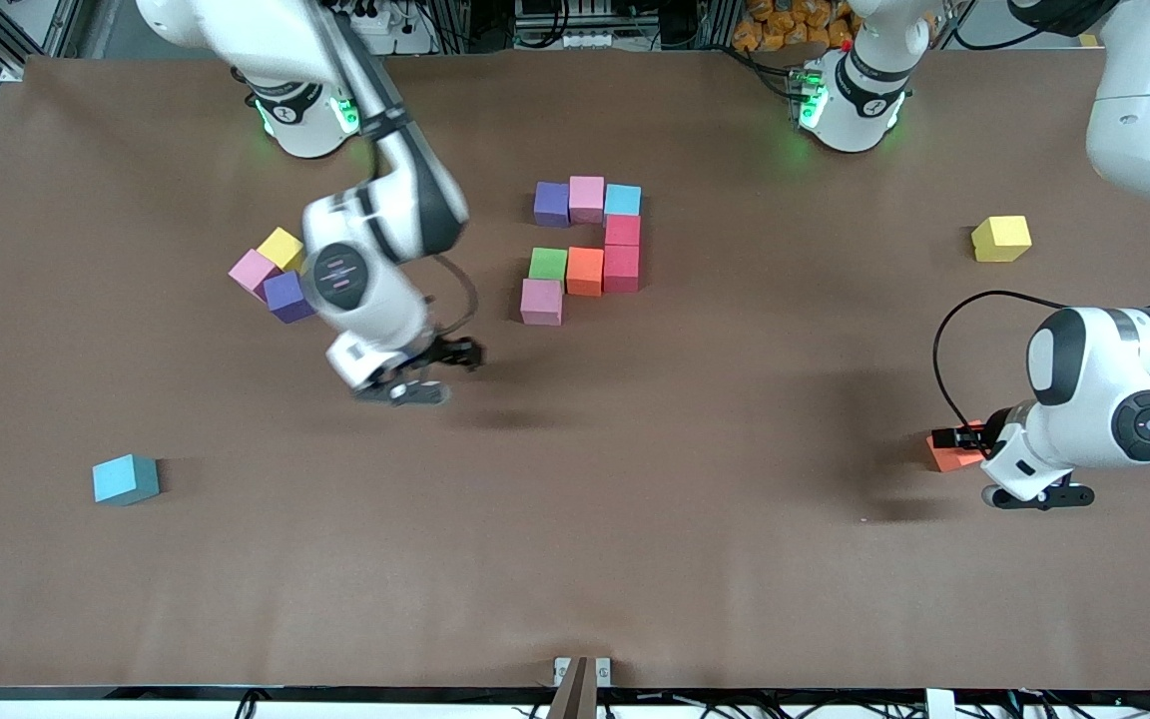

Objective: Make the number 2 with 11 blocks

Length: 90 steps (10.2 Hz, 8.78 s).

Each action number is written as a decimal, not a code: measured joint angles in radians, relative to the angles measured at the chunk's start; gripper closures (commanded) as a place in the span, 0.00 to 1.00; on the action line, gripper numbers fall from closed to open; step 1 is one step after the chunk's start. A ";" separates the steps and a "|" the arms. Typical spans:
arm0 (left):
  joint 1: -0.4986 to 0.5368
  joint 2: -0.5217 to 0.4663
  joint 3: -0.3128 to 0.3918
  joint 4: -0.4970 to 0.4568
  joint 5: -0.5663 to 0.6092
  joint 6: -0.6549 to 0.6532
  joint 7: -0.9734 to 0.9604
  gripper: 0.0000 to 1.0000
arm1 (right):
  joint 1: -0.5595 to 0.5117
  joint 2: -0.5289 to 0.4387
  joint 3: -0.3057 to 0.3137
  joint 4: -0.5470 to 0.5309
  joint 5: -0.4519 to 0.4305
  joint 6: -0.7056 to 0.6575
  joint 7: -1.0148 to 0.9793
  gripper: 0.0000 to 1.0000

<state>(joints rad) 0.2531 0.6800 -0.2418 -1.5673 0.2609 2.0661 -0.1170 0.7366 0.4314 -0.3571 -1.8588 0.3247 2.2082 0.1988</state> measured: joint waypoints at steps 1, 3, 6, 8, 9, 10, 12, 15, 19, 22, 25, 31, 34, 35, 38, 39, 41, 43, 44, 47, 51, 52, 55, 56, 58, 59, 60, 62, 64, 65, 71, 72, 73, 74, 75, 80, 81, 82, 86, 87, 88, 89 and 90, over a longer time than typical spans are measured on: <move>-0.004 0.009 0.005 0.000 0.000 0.023 0.000 0.00 | -0.083 -0.011 0.000 0.010 -0.001 -0.035 -0.140 0.00; -0.006 0.036 0.015 0.000 0.000 0.061 -0.006 0.00 | -0.215 -0.021 0.001 0.025 -0.003 -0.099 -0.366 0.00; -0.008 0.056 0.032 0.001 0.000 0.091 -0.021 0.01 | -0.323 -0.036 0.002 0.016 -0.004 -0.194 -0.563 0.00; -0.009 0.056 0.033 0.002 0.001 0.091 -0.021 0.15 | -0.333 -0.089 0.005 -0.056 -0.043 -0.200 -0.576 0.00; -0.009 0.057 0.035 0.002 0.001 0.091 -0.021 0.26 | -0.355 -0.125 0.025 -0.100 -0.074 -0.201 -0.576 0.00; -0.010 0.057 0.035 0.002 0.002 0.091 -0.021 0.31 | -0.407 -0.162 0.073 -0.143 -0.104 -0.201 -0.576 0.00; -0.013 0.057 0.035 0.003 0.002 0.091 -0.021 0.37 | -0.517 -0.210 0.172 -0.222 -0.135 -0.191 -0.577 0.00; -0.019 0.057 0.036 0.005 0.003 0.091 -0.021 0.40 | -0.563 -0.231 0.217 -0.358 -0.146 -0.093 -0.578 0.00; -0.029 0.057 0.036 0.006 0.003 0.091 -0.022 0.01 | -0.580 -0.232 0.240 -0.461 -0.149 -0.014 -0.585 0.00; -0.032 0.057 0.036 0.008 0.003 0.078 -0.025 0.00 | -0.580 -0.231 0.242 -0.534 -0.150 0.090 -0.647 0.00; -0.039 0.057 0.035 0.021 0.003 0.062 -0.044 0.00 | -0.581 -0.225 0.242 -0.582 -0.151 0.144 -0.673 0.00; -0.039 0.056 0.036 0.060 0.003 -0.004 -0.044 0.00 | -0.610 -0.205 0.242 -0.615 -0.152 0.194 -0.702 0.00; -0.039 0.056 0.038 0.065 0.003 -0.006 -0.045 0.00 | -0.612 -0.198 0.242 -0.615 -0.152 0.195 -0.702 0.40; -0.039 0.056 0.039 0.066 0.003 -0.007 -0.045 0.00 | -0.612 -0.196 0.242 -0.615 -0.152 0.195 -0.702 0.51; -0.039 0.060 0.042 0.066 0.003 -0.012 -0.045 0.00 | -0.612 -0.195 0.242 -0.615 -0.152 0.195 -0.702 0.72; -0.039 0.065 0.043 0.065 0.003 -0.013 -0.045 0.13 | -0.612 -0.195 0.242 -0.615 -0.152 0.195 -0.702 0.72; -0.039 0.075 0.045 0.065 0.003 -0.013 -0.041 0.46 | -0.612 -0.195 0.242 -0.614 -0.152 0.195 -0.702 0.72; -0.039 0.084 0.056 0.065 0.003 -0.013 0.025 1.00 | -0.612 -0.195 0.243 -0.605 -0.152 0.211 -0.702 0.72; -0.040 0.083 0.056 0.069 0.003 -0.013 0.062 1.00 | -0.612 -0.195 0.246 -0.585 -0.152 0.216 -0.701 0.72; -0.062 0.069 0.046 0.090 0.003 -0.011 0.181 1.00 | -0.603 -0.195 0.257 -0.496 -0.152 0.217 -0.695 0.71; -0.214 -0.002 -0.001 0.096 -0.082 -0.067 0.106 1.00 | -0.518 -0.174 0.261 -0.377 -0.151 0.212 -0.654 0.67; -0.238 -0.010 -0.004 0.097 -0.113 -0.067 0.093 1.00 | -0.504 -0.155 0.262 -0.350 -0.151 0.213 -0.642 0.68; -0.302 -0.027 -0.004 0.105 -0.179 -0.108 -0.032 1.00 | -0.471 -0.103 0.263 -0.271 -0.151 0.212 -0.551 0.68; -0.316 -0.030 -0.007 0.115 -0.180 -0.117 -0.080 1.00 | -0.435 -0.100 0.264 -0.252 -0.151 0.212 -0.472 0.68; -0.321 -0.033 -0.019 0.126 -0.181 -0.132 -0.142 1.00 | -0.380 -0.078 0.265 -0.210 -0.151 0.211 -0.323 0.70; -0.321 -0.033 -0.019 0.126 -0.185 -0.133 -0.159 1.00 | -0.380 -0.061 0.264 -0.186 -0.151 0.211 -0.292 0.71; -0.322 -0.033 -0.019 0.130 -0.193 -0.133 -0.183 1.00 | -0.383 -0.047 0.260 -0.162 -0.150 0.203 -0.251 0.71; -0.331 -0.034 -0.019 0.146 -0.205 -0.133 -0.224 1.00 | -0.383 -0.027 0.260 -0.089 -0.150 0.106 -0.124 0.72; -0.334 -0.034 -0.020 0.156 -0.212 -0.133 -0.261 1.00 | -0.378 -0.002 0.261 -0.016 -0.150 0.008 -0.023 0.72; -0.334 -0.034 -0.020 0.159 -0.218 -0.133 -0.285 1.00 | -0.376 0.006 0.263 0.001 -0.150 -0.005 0.004 0.72; -0.362 -0.034 -0.050 0.160 -0.221 -0.133 -0.484 1.00 | -0.244 0.069 0.270 0.074 -0.077 -0.009 0.274 0.72; -0.367 -0.034 -0.055 0.160 -0.221 -0.131 -0.515 1.00 | -0.205 0.087 0.271 0.083 -0.051 -0.003 0.313 0.72; -0.372 -0.034 -0.056 0.160 -0.221 -0.127 -0.533 1.00 | -0.182 0.104 0.270 0.088 -0.017 0.007 0.321 0.72; -0.373 -0.034 -0.056 0.160 -0.222 -0.126 -0.542 1.00 | -0.167 0.118 0.270 0.094 -0.001 0.017 0.321 0.72; -0.372 -0.033 -0.055 0.161 -0.222 -0.126 -0.544 1.00 | -0.155 0.133 0.271 0.109 0.007 0.022 0.325 0.72; -0.362 -0.033 -0.052 0.161 -0.222 -0.125 -0.549 1.00 | -0.049 0.237 0.271 0.192 0.008 0.061 0.381 0.73; -0.356 -0.033 -0.051 0.161 -0.222 -0.125 -0.549 1.00 | -0.040 0.247 0.271 0.194 0.008 0.063 0.381 0.73; -0.353 -0.033 -0.051 0.161 -0.222 -0.125 -0.549 1.00 | -0.029 0.253 0.271 0.198 0.008 0.064 0.381 0.73; -0.352 -0.033 -0.049 0.162 -0.222 -0.125 -0.549 1.00 | 0.020 0.258 0.271 0.193 0.008 0.064 0.383 0.73; -0.352 -0.033 -0.048 0.162 -0.222 -0.125 -0.549 1.00 | 0.026 0.258 0.271 0.185 0.008 0.064 0.383 0.73; -0.351 -0.033 -0.047 0.162 -0.222 -0.125 -0.549 1.00 | 0.034 0.259 0.271 0.180 0.008 0.064 0.383 0.73; -0.351 -0.033 -0.046 0.162 -0.222 -0.125 -0.549 1.00 | 0.040 0.259 0.271 0.177 0.008 0.064 0.383 0.73; -0.351 -0.033 -0.046 0.162 -0.222 -0.125 -0.549 1.00 | 0.046 0.259 0.271 0.175 0.008 0.064 0.383 0.73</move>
<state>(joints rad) -0.0975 0.6467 -0.2878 -1.4055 0.0393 1.9409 -0.6662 0.7830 0.6899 -0.0858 -1.6838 0.3330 2.2720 0.5823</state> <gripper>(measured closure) 0.396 0.405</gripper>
